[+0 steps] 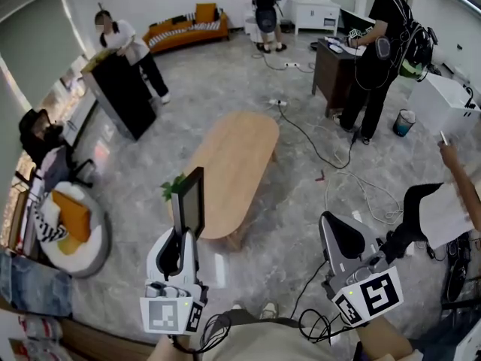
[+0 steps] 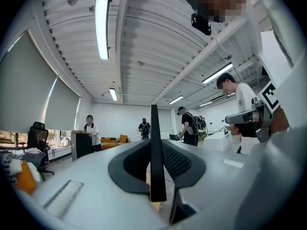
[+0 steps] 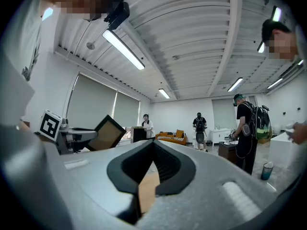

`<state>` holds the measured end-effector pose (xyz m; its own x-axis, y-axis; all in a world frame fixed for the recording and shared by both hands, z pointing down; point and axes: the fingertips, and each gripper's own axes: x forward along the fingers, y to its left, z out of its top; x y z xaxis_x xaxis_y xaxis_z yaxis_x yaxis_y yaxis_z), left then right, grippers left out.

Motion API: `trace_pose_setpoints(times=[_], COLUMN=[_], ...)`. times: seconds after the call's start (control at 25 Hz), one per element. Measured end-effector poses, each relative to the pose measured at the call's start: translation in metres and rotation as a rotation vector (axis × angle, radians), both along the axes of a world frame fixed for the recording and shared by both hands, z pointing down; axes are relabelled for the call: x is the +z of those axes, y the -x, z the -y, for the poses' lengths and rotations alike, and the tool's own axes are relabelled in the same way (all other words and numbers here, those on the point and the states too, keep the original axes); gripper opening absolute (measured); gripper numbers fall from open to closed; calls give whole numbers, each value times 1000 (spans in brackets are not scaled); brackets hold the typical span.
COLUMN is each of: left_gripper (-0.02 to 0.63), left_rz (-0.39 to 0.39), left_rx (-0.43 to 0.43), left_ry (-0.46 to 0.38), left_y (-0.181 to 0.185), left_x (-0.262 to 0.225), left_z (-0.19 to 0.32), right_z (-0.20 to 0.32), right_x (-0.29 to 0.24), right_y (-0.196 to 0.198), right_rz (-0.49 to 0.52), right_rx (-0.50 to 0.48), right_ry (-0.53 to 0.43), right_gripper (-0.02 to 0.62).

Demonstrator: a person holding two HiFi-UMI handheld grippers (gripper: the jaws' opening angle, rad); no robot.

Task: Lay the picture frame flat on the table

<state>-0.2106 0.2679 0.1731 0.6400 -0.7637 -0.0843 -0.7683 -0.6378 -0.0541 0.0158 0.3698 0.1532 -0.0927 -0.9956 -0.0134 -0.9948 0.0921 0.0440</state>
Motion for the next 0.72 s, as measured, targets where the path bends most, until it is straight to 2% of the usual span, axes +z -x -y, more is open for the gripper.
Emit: trace_pose_setpoints(times=[0.36, 0.72], left_gripper=[91, 91], left_rz=[0, -2], left_rx=[-7, -2], left_ry=[5, -17], left_y=[-4, -25], left_x=[3, 8], left_z=[-6, 9], right_z=[-6, 9], right_x=[14, 26], right_y=[-8, -24], right_rz=[6, 1], right_rx=[-1, -3], right_ry=[19, 25], right_gripper=[2, 2])
